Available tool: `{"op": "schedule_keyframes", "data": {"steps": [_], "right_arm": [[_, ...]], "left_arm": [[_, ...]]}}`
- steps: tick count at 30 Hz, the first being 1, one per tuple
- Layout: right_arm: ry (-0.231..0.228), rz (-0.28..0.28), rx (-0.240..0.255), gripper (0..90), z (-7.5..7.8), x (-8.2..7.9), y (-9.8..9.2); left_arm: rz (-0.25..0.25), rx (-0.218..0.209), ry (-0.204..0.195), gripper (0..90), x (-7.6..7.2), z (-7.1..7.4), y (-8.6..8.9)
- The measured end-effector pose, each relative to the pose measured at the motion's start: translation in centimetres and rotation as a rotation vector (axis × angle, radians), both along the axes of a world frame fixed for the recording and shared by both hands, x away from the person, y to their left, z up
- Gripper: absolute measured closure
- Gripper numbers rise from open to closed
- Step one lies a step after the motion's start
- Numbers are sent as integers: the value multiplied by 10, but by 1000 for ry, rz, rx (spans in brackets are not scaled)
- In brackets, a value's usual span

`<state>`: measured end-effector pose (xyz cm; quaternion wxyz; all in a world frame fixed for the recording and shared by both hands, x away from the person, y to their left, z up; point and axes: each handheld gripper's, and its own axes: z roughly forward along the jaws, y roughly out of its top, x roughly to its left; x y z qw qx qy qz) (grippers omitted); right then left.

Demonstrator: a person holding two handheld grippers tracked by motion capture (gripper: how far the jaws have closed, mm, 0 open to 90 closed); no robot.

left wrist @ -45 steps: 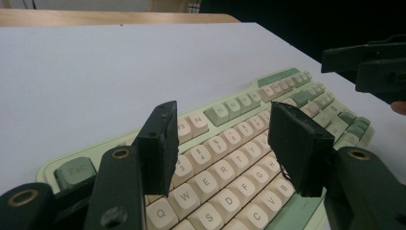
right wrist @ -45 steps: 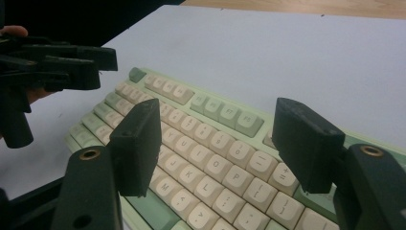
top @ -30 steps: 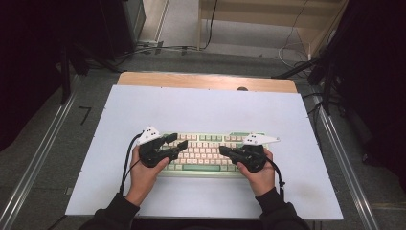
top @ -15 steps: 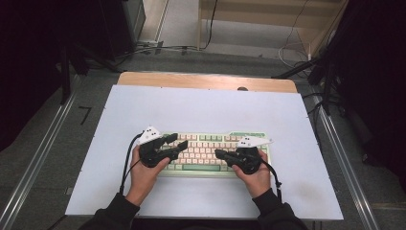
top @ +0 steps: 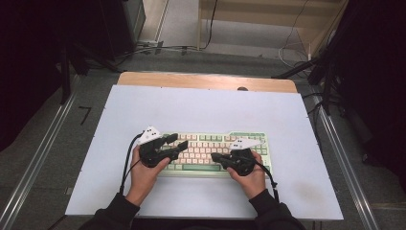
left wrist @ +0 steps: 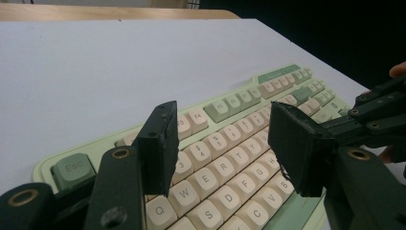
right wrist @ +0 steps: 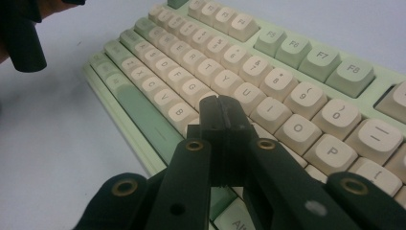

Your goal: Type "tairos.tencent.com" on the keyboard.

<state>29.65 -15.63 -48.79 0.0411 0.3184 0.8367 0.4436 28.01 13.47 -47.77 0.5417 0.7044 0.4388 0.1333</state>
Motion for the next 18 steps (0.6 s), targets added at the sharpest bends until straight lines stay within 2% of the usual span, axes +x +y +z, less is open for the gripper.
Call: {"op": "schedule_keyframes", "data": {"steps": [13, 18], "right_arm": [[8, 3, -24, 874, -3, 0, 3], [16, 6, -68, 876, -7, 0, 7]], "left_arm": [[-1, 1, -1, 450, 0, 0, 0], [-1, 0, -1, 450, 0, 0, 0]]}}
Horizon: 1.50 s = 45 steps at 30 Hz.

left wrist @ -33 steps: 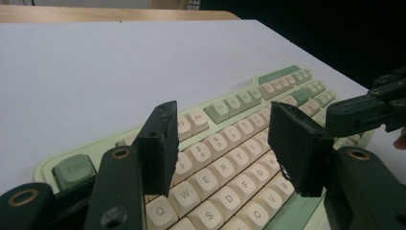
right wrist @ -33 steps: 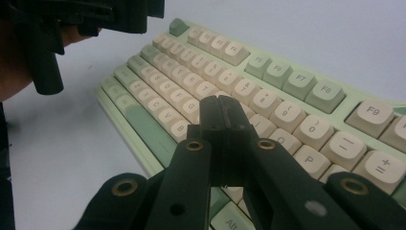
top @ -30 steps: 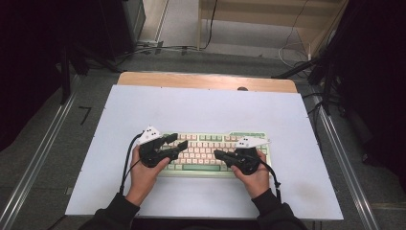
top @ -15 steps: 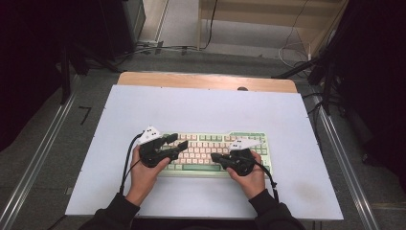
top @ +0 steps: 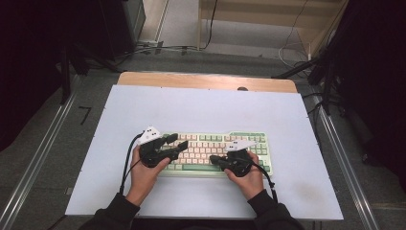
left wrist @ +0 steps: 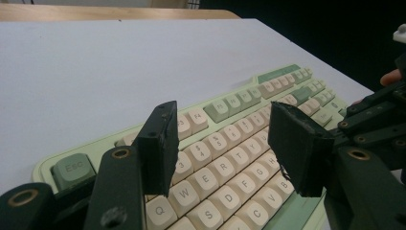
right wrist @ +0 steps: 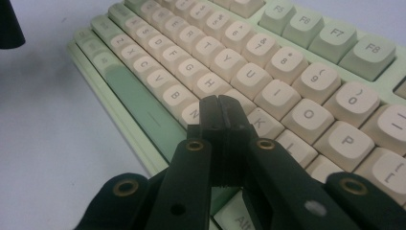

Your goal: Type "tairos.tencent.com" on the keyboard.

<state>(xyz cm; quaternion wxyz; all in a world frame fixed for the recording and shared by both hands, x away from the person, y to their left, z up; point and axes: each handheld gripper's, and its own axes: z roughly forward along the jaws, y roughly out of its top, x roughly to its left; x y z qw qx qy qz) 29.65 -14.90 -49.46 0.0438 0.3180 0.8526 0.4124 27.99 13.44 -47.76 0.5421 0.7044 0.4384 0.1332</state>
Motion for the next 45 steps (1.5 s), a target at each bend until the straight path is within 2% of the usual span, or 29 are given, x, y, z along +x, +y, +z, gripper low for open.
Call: {"op": "schedule_keyframes", "data": {"steps": [2, 4, 6, 12, 18, 24, 34, 45], "right_arm": [[-7, -3, 7, 876, 3, -1, 0], [-28, -7, 43, 873, 10, -2, -4], [-47, -16, 83, 826, 15, -2, -8], [-68, -70, 148, 515, 20, 0, -16], [-99, -112, 171, 300, 22, 0, -18], [-113, -136, 174, 244, 24, 0, -21], [-126, -160, 170, 217, 25, 0, -26], [-132, -182, 168, 187, 26, 1, -32]], "left_arm": [[1, -2, -2, 450, 0, 0, 1], [5, -5, -6, 450, 0, 1, 1], [6, -7, -6, 450, 0, 1, 2], [2, -2, -10, 450, 0, 1, 1], [6, -13, -14, 449, -1, 2, 2], [4, -14, -14, 445, -2, 3, 1], [2, -12, -15, 436, -4, 4, 1], [14, -17, -20, 387, -6, 5, 4]]}}
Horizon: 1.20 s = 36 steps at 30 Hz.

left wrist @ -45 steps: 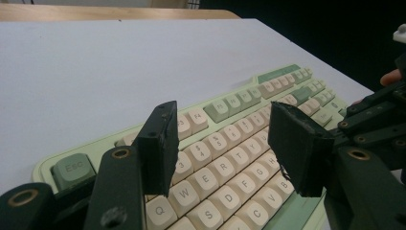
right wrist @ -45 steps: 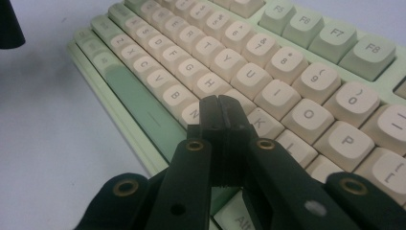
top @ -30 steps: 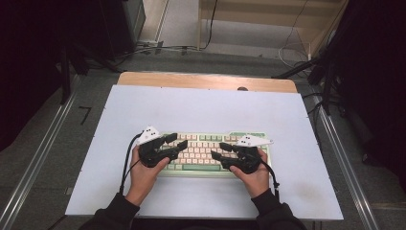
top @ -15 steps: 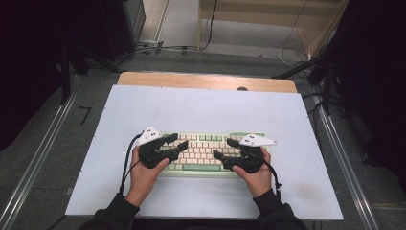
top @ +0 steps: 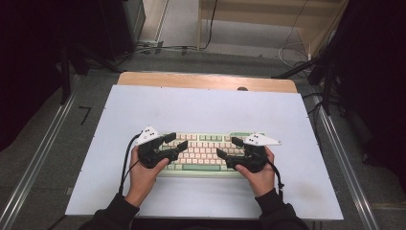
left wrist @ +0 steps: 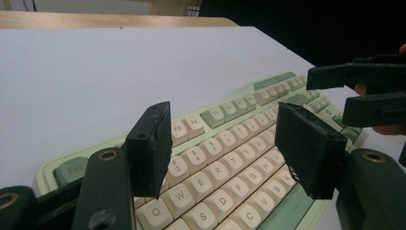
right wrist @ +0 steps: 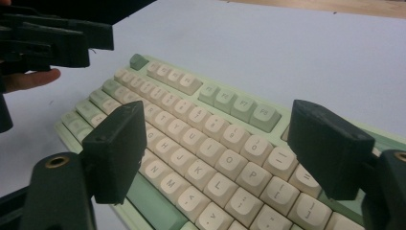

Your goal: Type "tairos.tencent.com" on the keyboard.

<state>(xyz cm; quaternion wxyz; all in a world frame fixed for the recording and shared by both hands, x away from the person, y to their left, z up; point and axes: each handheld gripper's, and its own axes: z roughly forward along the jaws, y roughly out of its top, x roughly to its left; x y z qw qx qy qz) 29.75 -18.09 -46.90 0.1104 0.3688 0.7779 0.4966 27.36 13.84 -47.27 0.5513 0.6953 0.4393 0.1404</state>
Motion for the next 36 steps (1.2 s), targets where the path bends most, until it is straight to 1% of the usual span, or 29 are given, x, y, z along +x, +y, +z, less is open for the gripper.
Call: {"op": "schedule_keyframes", "data": {"steps": [2, 6, 9, 12, 13, 17, 18, 19, 22, 28, 32, 36], "right_arm": [[3, -6, -7, 182, -1, 1, -1], [6, -15, -10, 175, -2, 3, -3], [4, -19, -10, 175, -2, 3, -5], [5, -26, -8, 175, -2, 3, -6], [4, -27, -8, 175, -2, 3, -7], [2, -39, -3, 175, 0, 3, -12], [1, -43, -1, 175, 0, 3, -13], [1, -47, 0, 175, 1, 3, -15], [-2, -60, -2, 175, 2, 2, -21], [-11, -93, 8, 175, 4, 2, -37], [-14, -115, 10, 175, 5, 1, -46], [-17, -136, 13, 175, 6, 1, -56]], "left_arm": [[10, -7, -5, 382, -2, 1, 5], [52, -21, -21, 363, -4, 2, 18], [78, -27, -19, 347, -5, 2, 27], [106, -29, -27, 340, -5, 1, 34], [119, -33, -30, 298, -6, 2, 35], [150, -27, -43, 273, -6, 2, 44], [152, -31, -41, 270, -6, 1, 46], [155, -32, -35, 270, -5, 0, 48], [185, -13, -34, 249, -4, -3, 55], [244, -10, -40, 228, -4, -5, 69], [268, -8, -33, 222, -5, -6, 76], [286, -15, -30, 219, -6, -7, 82]]}}
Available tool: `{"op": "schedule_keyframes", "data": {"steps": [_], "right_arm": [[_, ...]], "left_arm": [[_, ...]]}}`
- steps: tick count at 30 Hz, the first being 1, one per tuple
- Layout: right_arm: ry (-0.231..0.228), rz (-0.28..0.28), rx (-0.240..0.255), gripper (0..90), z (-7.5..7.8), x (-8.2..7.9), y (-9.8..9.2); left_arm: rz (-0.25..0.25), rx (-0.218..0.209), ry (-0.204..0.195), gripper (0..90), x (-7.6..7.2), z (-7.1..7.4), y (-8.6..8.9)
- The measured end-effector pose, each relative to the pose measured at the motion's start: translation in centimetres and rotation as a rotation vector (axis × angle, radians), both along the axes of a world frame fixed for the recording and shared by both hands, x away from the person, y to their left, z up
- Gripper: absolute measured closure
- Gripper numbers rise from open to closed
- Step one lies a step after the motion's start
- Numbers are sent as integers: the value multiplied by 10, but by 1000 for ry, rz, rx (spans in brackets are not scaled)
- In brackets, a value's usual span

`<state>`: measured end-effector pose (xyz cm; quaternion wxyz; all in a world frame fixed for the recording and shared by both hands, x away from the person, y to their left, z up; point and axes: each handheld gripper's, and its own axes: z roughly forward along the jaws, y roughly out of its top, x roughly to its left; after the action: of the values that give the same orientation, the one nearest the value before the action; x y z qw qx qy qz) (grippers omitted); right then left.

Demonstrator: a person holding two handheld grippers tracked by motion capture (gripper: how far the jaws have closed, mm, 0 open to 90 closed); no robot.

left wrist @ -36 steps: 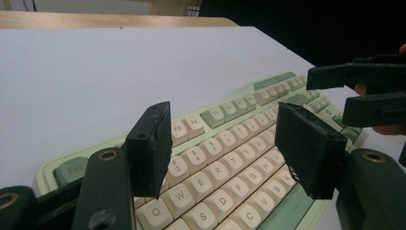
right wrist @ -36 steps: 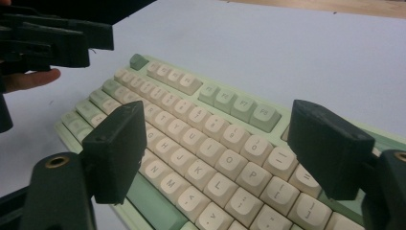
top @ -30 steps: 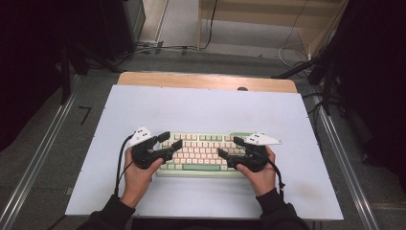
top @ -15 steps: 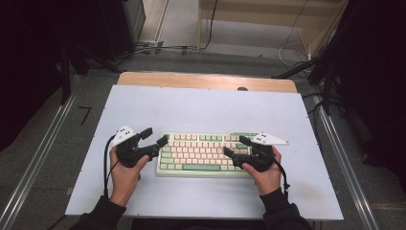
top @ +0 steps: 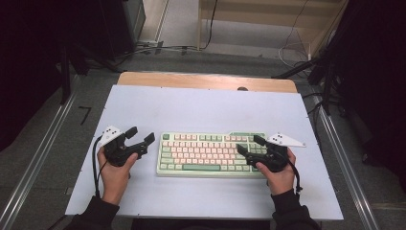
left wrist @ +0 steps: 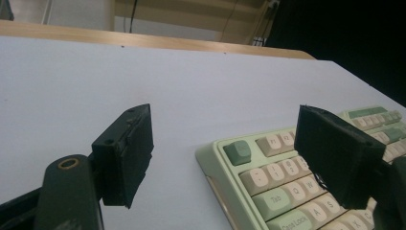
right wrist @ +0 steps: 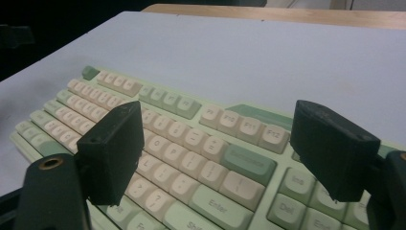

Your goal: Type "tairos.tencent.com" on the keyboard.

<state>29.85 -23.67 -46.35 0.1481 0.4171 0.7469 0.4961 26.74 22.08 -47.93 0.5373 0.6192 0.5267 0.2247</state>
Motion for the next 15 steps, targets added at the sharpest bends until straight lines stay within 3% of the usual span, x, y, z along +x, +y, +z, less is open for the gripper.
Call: {"op": "schedule_keyframes", "data": {"steps": [5, 15], "right_arm": [[0, -27, -1, 175, 0, 0, -11], [-4, -88, 1, 175, 0, -3, -40]], "left_arm": [[13, -32, 27, 219, 0, -2, 7], [32, -9, 34, 219, -3, -2, 15]]}}
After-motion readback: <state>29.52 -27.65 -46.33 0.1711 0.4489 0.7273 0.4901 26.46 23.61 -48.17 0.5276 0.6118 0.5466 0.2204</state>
